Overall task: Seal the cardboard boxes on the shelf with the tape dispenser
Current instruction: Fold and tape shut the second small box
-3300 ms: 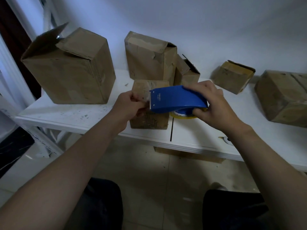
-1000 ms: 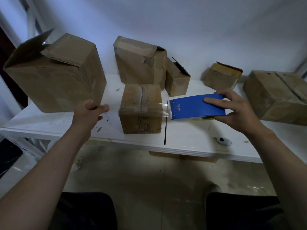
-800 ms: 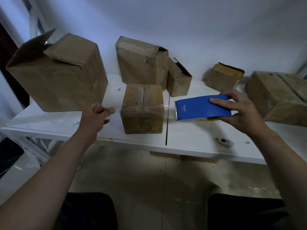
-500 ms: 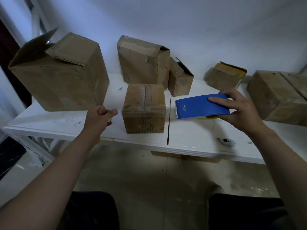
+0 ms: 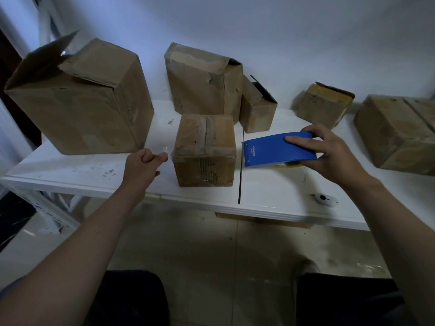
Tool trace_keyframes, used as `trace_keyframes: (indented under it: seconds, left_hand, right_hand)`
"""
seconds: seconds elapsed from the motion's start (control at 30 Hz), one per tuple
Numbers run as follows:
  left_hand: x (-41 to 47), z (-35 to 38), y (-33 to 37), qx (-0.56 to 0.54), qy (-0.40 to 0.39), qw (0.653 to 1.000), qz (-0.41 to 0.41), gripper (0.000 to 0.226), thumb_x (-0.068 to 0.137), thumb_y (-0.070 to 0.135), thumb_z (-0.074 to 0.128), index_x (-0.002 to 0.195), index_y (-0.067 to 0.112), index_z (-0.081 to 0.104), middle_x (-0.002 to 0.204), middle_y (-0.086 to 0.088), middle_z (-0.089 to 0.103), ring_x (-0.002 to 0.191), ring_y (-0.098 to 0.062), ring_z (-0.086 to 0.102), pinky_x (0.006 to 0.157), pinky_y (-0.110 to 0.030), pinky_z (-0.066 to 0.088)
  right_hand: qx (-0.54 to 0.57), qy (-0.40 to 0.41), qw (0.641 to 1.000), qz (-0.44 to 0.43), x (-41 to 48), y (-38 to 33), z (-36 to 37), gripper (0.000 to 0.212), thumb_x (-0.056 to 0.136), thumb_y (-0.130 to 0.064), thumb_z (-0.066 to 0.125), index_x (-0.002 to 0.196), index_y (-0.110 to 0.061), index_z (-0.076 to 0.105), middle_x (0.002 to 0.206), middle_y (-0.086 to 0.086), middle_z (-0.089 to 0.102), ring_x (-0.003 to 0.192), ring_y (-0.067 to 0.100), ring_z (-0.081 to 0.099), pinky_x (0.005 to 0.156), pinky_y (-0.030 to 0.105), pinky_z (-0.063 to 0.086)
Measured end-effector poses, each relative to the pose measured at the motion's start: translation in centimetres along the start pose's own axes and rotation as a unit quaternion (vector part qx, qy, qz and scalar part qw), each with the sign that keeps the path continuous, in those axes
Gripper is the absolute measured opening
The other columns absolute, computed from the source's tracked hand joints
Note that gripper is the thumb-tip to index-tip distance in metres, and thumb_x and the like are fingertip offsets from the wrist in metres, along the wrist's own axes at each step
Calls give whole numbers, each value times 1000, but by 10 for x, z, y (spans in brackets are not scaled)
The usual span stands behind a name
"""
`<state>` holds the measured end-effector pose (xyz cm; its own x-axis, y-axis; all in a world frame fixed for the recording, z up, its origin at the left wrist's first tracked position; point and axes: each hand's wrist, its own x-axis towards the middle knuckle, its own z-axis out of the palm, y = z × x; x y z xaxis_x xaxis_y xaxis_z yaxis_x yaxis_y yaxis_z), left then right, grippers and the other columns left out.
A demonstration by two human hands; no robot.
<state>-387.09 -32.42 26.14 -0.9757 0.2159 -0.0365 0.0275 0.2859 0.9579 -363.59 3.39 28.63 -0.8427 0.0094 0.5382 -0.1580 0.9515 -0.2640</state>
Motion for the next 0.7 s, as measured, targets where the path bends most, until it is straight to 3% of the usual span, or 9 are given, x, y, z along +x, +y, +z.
trace_keyframes:
  seconds: [0.1, 0.2, 0.33, 0.43, 0.57, 0.63, 0.7]
  left_hand:
    - [0, 5, -2, 13, -4, 1000, 14, 46, 94, 18, 68, 67, 18, 31, 79, -11, 65, 84, -7, 68, 84, -38, 58]
    - [-1, 8, -2, 32, -4, 999, 26, 49, 94, 21, 68, 65, 19, 29, 91, -31, 61, 93, -28, 69, 84, -45, 58]
    - [-3, 12, -3, 79, -6, 997, 26, 44, 94, 30, 67, 66, 17, 35, 85, -31, 56, 91, -41, 65, 87, -56, 57]
    - [-3, 15, -2, 122, -8, 992, 39, 38, 96, 34, 63, 73, 10, 46, 83, -28, 55, 78, -38, 58, 84, -52, 55]
    - [-1, 17, -1, 179, -9, 982, 61, 41, 99, 34, 59, 69, 12, 43, 69, -16, 49, 65, -23, 49, 69, -36, 44]
    - [1, 17, 0, 218, -31, 974, 49, 38, 101, 37, 55, 72, 12, 48, 71, -10, 51, 69, -22, 52, 69, -31, 44]
    - [4, 15, 3, 236, -73, 969, 10, 35, 101, 41, 52, 87, 11, 58, 86, -10, 61, 84, -26, 59, 83, -39, 52]
  right_hand:
    - [-11, -9, 1000, 4, 1, -1, 4, 57, 82, -31, 69, 138, -28, 59, 123, 10, 53, 107, 18, 50, 84, 37, 53]
    - [-14, -13, 1000, 10, 2, -2, 8, 57, 82, -31, 70, 138, -30, 59, 122, 8, 53, 107, 15, 49, 84, 39, 54]
    - [-17, -27, 999, 11, 4, -3, 13, 55, 83, -37, 66, 138, -29, 61, 123, 7, 52, 107, 24, 54, 83, 45, 57]
    - [-18, -25, 999, 10, 5, -4, 15, 55, 85, -41, 61, 138, -26, 61, 123, 10, 53, 106, 26, 55, 84, 46, 56]
    - [-15, -21, 1000, 8, 4, -5, 18, 55, 83, -34, 65, 138, -24, 61, 121, 10, 54, 104, 27, 55, 84, 45, 56]
    - [-16, -23, 1000, 9, 3, -5, 19, 56, 83, -35, 64, 138, -24, 60, 120, 11, 54, 103, 27, 55, 84, 43, 55]
    - [-18, -24, 1000, 9, 4, -6, 19, 56, 84, -37, 63, 139, -24, 59, 119, 11, 54, 103, 27, 55, 85, 42, 55]
